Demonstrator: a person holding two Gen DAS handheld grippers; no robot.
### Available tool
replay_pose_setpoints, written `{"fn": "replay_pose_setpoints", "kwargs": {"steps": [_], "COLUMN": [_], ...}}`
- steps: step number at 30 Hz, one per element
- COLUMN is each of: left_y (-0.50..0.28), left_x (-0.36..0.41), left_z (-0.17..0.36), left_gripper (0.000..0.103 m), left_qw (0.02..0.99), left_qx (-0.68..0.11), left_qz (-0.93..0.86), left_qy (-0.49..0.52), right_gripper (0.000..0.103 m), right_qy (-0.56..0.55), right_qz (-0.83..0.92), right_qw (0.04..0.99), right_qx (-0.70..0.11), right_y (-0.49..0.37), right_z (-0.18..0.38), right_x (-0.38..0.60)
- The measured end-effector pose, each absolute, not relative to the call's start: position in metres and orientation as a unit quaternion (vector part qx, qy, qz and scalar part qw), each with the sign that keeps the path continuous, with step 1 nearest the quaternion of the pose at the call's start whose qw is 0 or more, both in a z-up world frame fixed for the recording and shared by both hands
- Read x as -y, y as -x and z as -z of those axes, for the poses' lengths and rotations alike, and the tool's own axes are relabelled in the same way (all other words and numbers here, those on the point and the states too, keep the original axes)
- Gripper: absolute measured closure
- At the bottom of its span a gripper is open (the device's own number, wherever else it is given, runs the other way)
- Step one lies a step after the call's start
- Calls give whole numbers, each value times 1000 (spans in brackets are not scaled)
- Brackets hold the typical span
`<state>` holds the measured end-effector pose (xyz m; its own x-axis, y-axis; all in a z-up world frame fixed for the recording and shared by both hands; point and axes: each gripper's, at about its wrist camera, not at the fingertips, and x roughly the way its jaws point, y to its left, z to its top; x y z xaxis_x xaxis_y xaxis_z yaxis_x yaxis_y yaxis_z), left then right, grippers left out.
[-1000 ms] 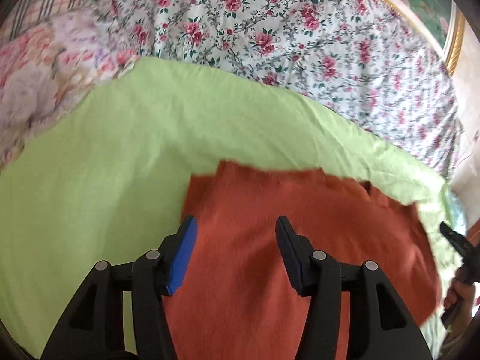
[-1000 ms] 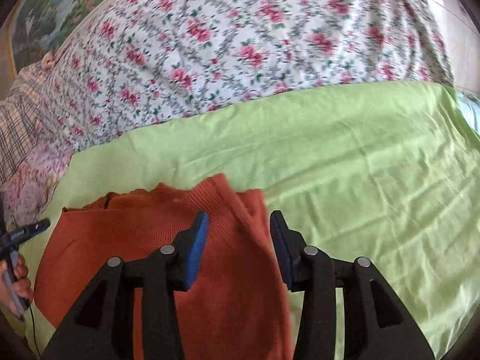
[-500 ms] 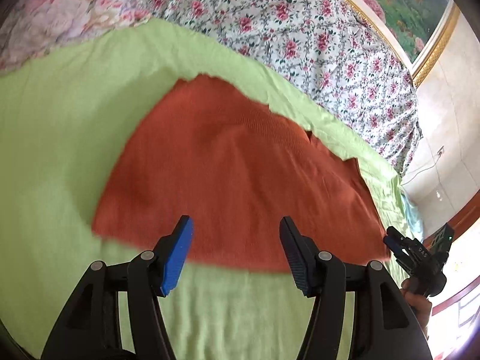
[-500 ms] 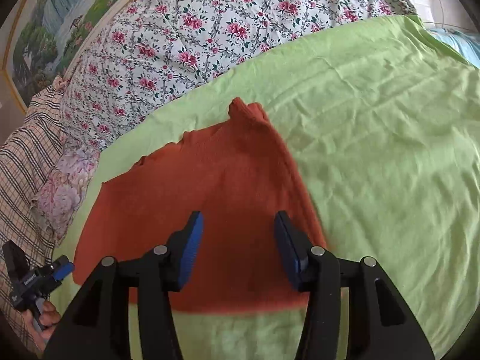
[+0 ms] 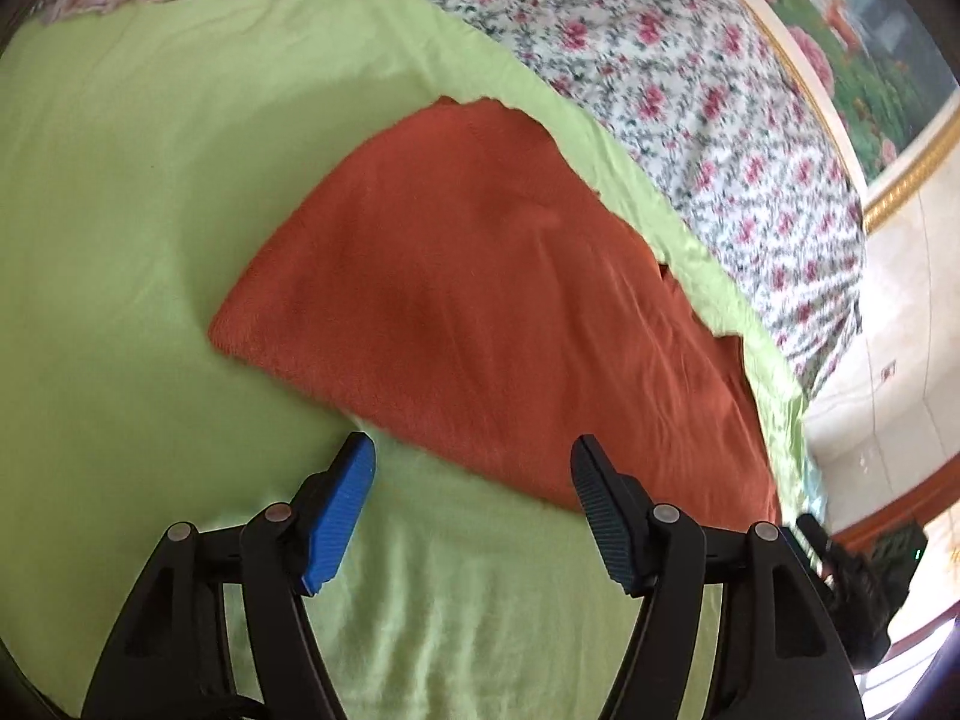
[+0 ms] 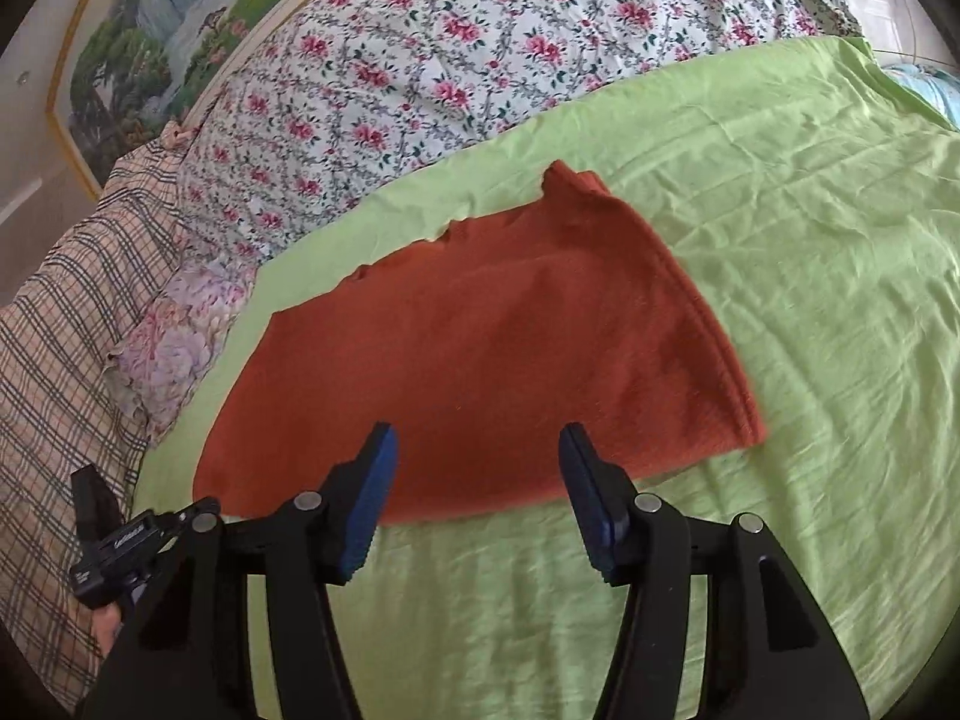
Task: Fold small clothes
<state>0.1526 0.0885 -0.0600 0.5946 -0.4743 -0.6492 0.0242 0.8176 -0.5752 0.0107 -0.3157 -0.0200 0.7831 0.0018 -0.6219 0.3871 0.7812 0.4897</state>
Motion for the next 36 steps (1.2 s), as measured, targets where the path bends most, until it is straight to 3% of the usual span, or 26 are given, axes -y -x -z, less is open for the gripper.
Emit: {"fn": "replay_pose_setpoints", "kwargs": {"steps": [8, 12, 14, 15, 16, 18, 28, 32, 36], "left_y": [-187, -203, -208, -209, -211, -210, -186, -181, -185], "left_x": [-102, -101, -99, -98, -95, -86, 35, 100, 138], "left_z": [60, 55, 53, 52, 50, 38, -34, -22, 11], "left_gripper": [35, 41, 56, 73, 85, 89, 94, 95, 96], "left_qw": [859, 865, 869, 870, 872, 886, 918, 908, 892], "left_qx": [-405, -398, -395, -395, -395, -383, -318, -331, -368], "left_qz": [110, 84, 78, 79, 83, 83, 205, 247, 260], "left_qy": [294, 293, 287, 284, 276, 247, 116, 65, 41], "right_gripper": [45, 45, 45, 44, 42, 40, 38, 28, 27], "right_qy": [-316, -320, -331, -343, -352, -369, -390, -395, -388], "right_qz": [89, 82, 73, 65, 61, 56, 37, 20, -3], "right_qw": [887, 886, 885, 883, 880, 874, 861, 858, 853], "right_qx": [-325, -326, -319, -314, -313, -312, -324, -328, -348], "right_y": [-21, -24, -23, -24, -25, -27, -41, -52, -81], "right_z": [25, 25, 26, 28, 29, 33, 30, 22, 19], "right_x": [307, 311, 315, 319, 322, 328, 362, 381, 396]}}
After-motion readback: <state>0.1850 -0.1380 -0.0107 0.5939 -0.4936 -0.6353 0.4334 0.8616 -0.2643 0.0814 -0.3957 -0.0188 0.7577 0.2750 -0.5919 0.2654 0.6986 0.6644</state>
